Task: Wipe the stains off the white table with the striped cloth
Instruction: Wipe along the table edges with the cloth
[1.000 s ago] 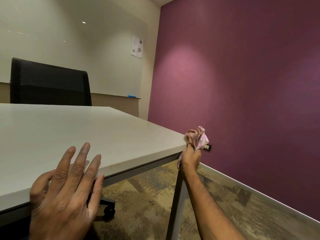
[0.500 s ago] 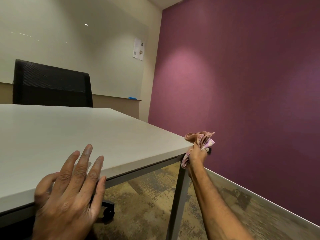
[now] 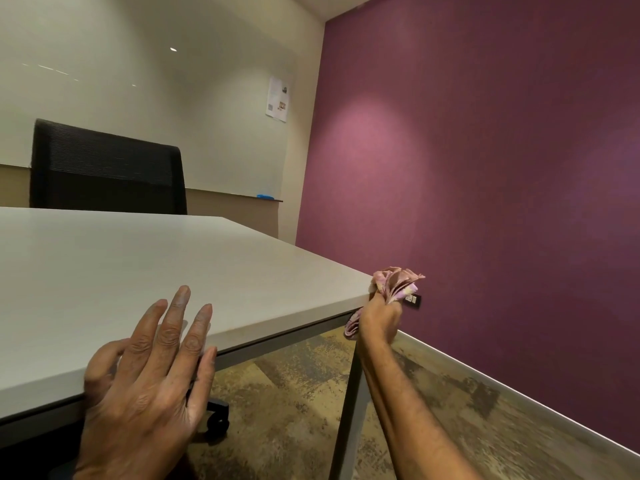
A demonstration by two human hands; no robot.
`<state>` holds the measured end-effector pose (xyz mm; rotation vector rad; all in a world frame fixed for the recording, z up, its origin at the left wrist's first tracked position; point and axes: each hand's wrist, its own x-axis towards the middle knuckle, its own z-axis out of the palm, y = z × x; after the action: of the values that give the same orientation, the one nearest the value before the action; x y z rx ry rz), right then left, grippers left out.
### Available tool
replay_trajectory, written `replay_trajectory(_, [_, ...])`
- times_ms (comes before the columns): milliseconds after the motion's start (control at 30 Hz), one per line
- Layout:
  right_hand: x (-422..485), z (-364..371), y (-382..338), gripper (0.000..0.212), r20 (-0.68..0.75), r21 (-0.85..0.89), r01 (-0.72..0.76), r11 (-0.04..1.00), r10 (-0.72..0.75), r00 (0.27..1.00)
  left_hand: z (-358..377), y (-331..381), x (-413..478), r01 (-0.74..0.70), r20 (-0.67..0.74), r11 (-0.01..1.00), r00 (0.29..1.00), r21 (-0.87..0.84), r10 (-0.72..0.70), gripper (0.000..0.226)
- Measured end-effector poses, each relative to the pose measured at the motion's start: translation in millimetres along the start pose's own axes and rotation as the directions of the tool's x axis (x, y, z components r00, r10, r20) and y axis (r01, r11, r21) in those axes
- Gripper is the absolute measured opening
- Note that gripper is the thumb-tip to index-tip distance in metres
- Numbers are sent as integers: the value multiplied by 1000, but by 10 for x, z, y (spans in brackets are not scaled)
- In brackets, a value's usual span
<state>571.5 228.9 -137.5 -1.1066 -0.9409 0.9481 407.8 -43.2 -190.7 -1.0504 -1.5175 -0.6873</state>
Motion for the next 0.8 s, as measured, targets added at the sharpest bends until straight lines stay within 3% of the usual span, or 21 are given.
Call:
replay_trajectory(300, [-517, 44, 37, 20, 81, 0, 67, 998, -67, 995, -19, -2, -15, 6, 17, 1000, 1000, -1, -6, 54])
replay_trajectory(467, [-856, 104, 62, 57, 135, -112, 166, 980, -150, 979, -60, 12, -7, -7, 68, 1000, 998, 12, 6, 57])
replay_trajectory(600, [-1149, 82, 68, 68, 178, -147, 244, 959, -217, 960, -74, 17, -16, -8, 71, 999, 997, 48, 5, 57])
replay_trajectory(700, [-1419, 36, 50, 89, 260, -154, 300, 941, -254, 932, -74, 28, -10, 0, 68, 999, 998, 46, -3, 57])
replay_trajectory(800, [-1658, 23, 48, 90, 300, -219, 376, 900, -304, 904, -70, 22, -15, -4, 74, 999, 997, 44, 0, 58])
